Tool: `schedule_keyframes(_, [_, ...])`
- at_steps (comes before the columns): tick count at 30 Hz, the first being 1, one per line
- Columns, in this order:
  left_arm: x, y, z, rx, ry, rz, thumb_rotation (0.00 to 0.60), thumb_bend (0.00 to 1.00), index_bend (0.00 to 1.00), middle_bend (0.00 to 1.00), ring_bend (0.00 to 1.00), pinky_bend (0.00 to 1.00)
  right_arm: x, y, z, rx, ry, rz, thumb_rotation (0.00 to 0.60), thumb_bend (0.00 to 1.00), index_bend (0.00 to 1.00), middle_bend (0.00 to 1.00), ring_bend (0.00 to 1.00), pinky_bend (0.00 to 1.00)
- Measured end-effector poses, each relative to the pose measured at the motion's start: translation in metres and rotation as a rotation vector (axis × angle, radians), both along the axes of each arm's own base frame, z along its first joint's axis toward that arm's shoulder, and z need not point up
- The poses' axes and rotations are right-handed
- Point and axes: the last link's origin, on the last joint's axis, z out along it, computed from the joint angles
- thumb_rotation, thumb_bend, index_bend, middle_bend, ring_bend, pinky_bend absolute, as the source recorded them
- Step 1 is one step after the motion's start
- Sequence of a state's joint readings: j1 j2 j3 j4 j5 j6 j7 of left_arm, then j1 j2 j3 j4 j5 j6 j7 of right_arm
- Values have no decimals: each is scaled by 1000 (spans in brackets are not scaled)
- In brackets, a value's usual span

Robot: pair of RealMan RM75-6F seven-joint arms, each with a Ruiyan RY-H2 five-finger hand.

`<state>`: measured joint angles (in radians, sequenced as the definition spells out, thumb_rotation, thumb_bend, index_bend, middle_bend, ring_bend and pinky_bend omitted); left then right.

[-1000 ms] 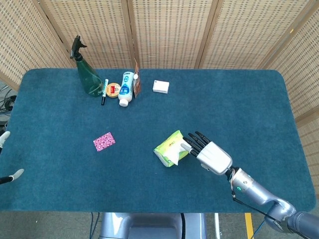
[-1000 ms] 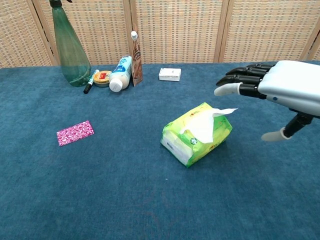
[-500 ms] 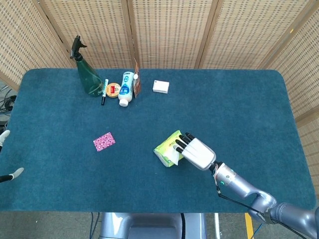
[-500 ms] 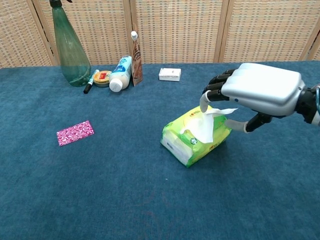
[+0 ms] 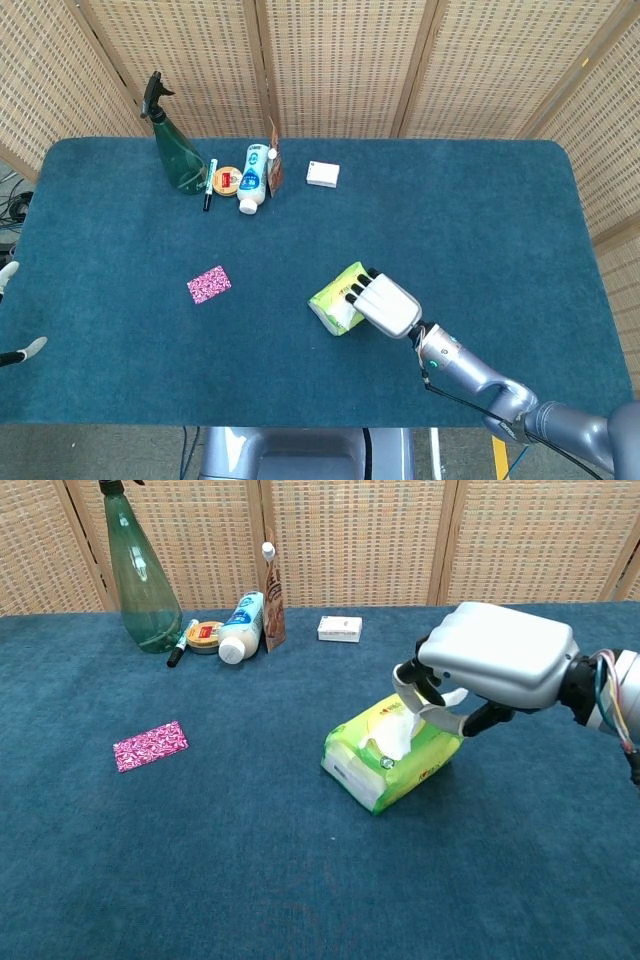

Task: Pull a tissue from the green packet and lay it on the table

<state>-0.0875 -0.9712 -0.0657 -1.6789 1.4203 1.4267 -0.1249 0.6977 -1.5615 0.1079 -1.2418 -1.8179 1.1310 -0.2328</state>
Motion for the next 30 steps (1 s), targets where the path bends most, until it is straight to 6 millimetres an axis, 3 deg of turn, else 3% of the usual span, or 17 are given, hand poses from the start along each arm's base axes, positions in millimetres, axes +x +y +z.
schedule_keyframes(8, [0, 0, 0, 0, -2, 0, 600, 0, 0, 0, 0, 0, 14, -3, 22, -41, -165, 67, 600, 625, 645, 620, 507, 537])
schedule_keyframes(18, [1, -2, 1, 1, -5, -6, 600, 0, 0, 0, 0, 0, 51, -6, 109, -187, -358, 199, 600, 646, 648, 626, 515, 537])
schedule_keyframes(22, [1, -2, 1, 3, -6, -6, 600, 0, 0, 0, 0, 0, 52, 2, 137, -217, -369, 227, 600, 656, 649, 628, 517, 537])
schedule_keyframes(25, [2, -2, 1, 1, -5, -9, 600, 0, 0, 0, 0, 0, 42, 13, 138, -197, -327, 236, 600, 658, 649, 629, 518, 538])
schedule_keyframes(30, [2, -2, 0, 0, -1, -8, 600, 0, 0, 0, 0, 0, 5, 40, 113, -107, -169, 239, 600, 659, 650, 631, 519, 540])
